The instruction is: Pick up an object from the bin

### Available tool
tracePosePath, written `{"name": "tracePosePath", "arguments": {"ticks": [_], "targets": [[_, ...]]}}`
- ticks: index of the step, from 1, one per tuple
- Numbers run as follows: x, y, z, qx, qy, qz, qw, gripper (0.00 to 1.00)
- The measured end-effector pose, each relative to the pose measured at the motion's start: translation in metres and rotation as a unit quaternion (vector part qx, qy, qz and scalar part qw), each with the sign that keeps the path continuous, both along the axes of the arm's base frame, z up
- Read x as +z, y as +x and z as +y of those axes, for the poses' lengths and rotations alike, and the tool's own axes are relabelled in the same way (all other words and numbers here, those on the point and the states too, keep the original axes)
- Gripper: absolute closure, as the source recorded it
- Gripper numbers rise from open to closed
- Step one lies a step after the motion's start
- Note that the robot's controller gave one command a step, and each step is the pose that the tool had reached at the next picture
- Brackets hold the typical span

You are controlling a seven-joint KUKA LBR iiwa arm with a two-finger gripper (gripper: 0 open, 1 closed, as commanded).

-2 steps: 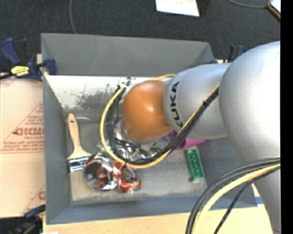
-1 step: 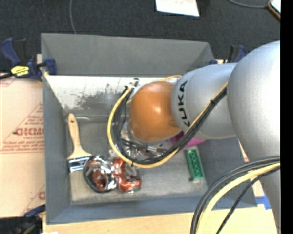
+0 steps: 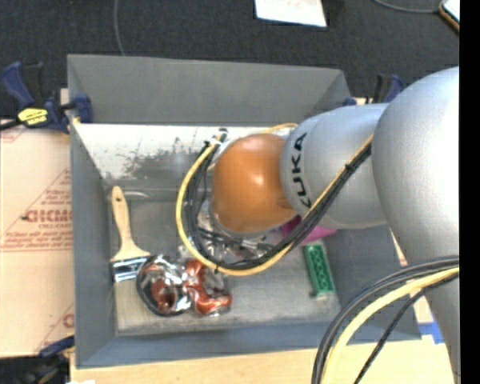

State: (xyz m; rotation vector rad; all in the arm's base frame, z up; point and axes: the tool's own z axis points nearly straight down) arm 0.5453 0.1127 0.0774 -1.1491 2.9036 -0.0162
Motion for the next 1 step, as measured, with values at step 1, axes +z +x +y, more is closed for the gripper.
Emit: {"name": "tracePosePath", "arguments": {"ticks": [1], "targets": [[0.0138,-0.0036,-0.0002,-0.001,0.0,0.0036,1.0,1.0]]}}
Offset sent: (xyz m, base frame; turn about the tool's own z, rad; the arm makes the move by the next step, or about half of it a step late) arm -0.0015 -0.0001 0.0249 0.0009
